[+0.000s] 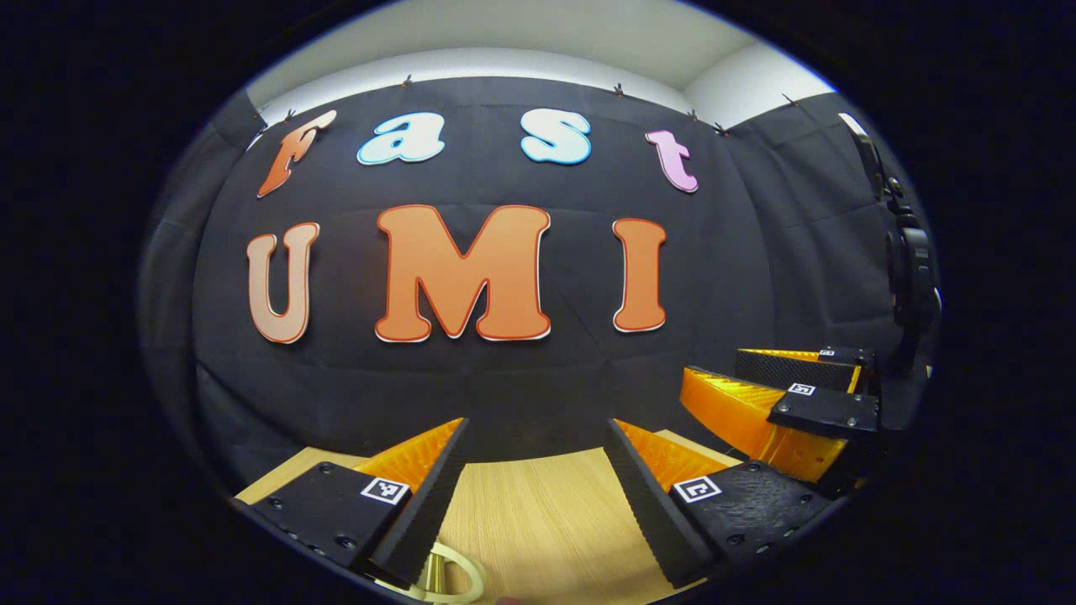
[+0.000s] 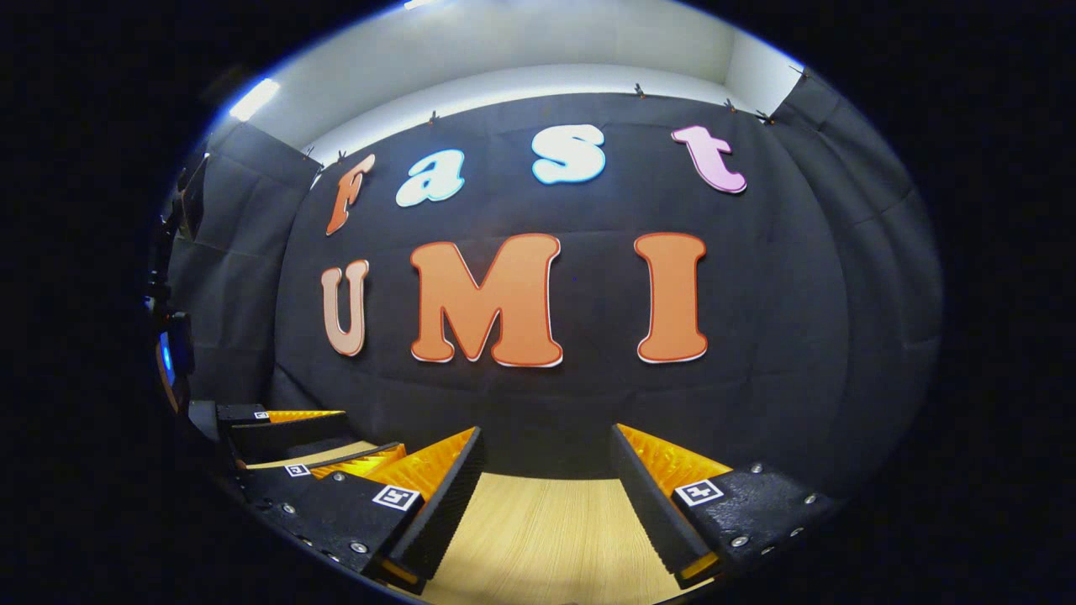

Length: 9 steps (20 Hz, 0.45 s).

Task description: First open the suitcase, pack the skin care products into it, and then close the suitcase.

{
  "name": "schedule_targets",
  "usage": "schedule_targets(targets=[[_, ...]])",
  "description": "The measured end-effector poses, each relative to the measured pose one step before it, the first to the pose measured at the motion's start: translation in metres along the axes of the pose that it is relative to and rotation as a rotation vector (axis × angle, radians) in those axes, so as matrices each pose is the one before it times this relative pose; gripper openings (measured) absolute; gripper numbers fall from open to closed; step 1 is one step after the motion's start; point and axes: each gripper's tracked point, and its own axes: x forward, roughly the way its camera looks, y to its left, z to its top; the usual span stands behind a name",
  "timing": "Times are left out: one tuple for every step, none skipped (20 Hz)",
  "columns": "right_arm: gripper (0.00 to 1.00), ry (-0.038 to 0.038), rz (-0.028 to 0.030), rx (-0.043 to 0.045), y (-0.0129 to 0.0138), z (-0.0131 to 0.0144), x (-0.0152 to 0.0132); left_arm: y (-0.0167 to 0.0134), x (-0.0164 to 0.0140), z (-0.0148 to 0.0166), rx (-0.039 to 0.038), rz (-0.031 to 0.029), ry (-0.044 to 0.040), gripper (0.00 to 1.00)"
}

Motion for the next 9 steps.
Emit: schedule_targets(targets=[[0.95,-0.01295,0.00624,-0.00230,0.00170,0.00347,-0.00082,0.00533,-0.00368,0.00623,-0.01301,0.00917,-0.01778,0.98],[0.95,-0.01102,0.00606,-0.00148,0.00141,0.00246,-0.00048,0.00437,-0.00052,0.00735,-0.00525,0.01344,-0.01508,0.98],[0.95,-0.00825,0.00863,-0.00073,0.00181,0.00104,-0.00016,0.00364,0.00089,0.00371,0.00277,0.01217,-0.00930,1.00],[0.95,-0.00252,0.00847,0.00089,0.00241,-0.00092,0.00017,0.00461,-0.00167,-0.00079,0.00379,0.01178,0.00106,0.98],[0.95,0.00269,0.00773,-0.00123,0.00279,-0.00169,-0.00049,0.00398,-0.00190,-0.00080,0.00053,0.00745,0.00050,0.98],[0.94,0.00898,0.00285,-0.00394,0.00149,-0.00378,0.00109,0.00334,0.00146,-0.00246,-0.00242,0.00649,0.00571,0.98],[0.94,0.01569,-0.00106,-0.00389,0.00096,-0.00341,-0.00040,0.00457,-0.00046,-0.00116,-0.00562,0.00334,0.00427,1.00],[0.95,0.00876,-0.00275,0.00122,0.00166,-0.00195,-0.00011,0.00498,0.00185,-0.00139,-0.00351,-0.00237,0.00506,0.98],[0.95,0.00737,-0.00249,0.00217,0.00192,0.00020,0.00069,0.00539,-0.00031,0.00070,0.00129,-0.00121,-0.00213,0.98]])
